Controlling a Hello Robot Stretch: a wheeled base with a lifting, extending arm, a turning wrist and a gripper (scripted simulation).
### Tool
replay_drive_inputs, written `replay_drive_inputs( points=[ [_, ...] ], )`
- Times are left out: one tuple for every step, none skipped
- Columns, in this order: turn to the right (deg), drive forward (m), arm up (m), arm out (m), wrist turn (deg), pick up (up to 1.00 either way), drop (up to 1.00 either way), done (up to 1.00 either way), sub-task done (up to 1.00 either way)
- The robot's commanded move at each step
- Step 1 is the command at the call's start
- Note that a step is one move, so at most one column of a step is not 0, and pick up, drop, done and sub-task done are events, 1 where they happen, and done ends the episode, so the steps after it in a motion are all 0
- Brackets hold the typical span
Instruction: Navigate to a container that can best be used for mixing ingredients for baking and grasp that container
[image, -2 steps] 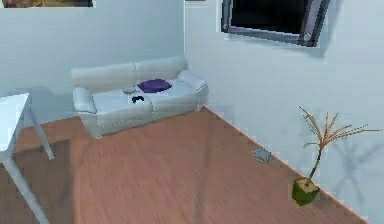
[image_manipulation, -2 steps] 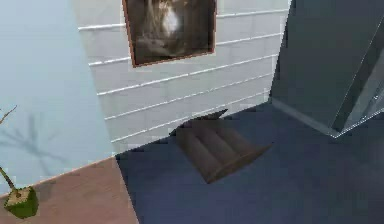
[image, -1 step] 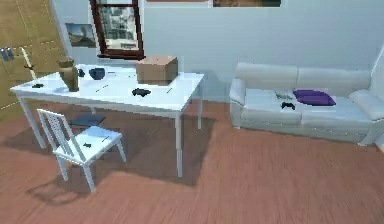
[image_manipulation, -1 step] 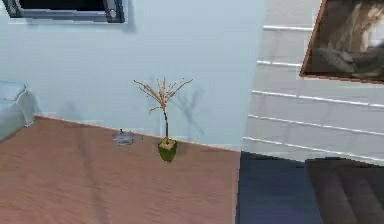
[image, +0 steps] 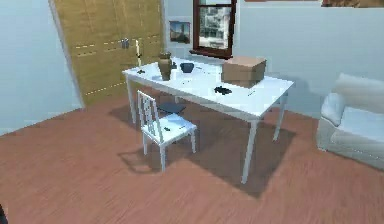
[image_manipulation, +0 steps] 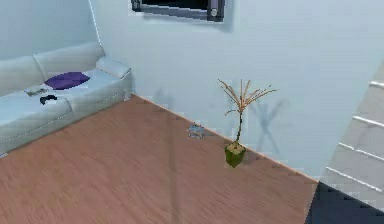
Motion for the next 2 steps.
replay_drive_inputs(
  points=[
    [0.0,0.75,0.0,0.0,0.0,0.0,0.0,0.0,0.0],
    [-45.0,0.0,0.0,0.0,0.0,0.0,0.0,0.0,0.0]
  ],
)
